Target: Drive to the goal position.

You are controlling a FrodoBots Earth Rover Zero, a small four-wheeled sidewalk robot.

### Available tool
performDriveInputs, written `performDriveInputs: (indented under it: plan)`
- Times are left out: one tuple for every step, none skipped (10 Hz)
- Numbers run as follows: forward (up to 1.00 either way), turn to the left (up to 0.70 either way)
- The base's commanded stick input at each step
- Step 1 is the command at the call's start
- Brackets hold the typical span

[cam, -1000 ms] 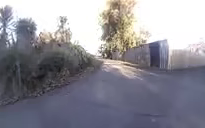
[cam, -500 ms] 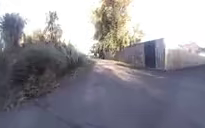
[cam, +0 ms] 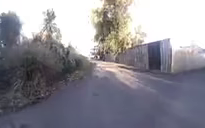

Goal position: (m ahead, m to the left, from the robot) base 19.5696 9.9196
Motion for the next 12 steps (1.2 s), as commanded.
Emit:
performDriveInputs:
  plan:
    - [1.00,0.00]
    - [1.00,0.00]
    - [1.00,0.00]
    - [1.00,0.00]
    - [1.00,0.00]
    - [1.00,0.00]
    - [1.00,0.00]
    - [1.00,0.00]
    - [1.00,0.00]
    - [1.00,0.00]
    - [1.00,0.00]
    - [1.00,0.00]
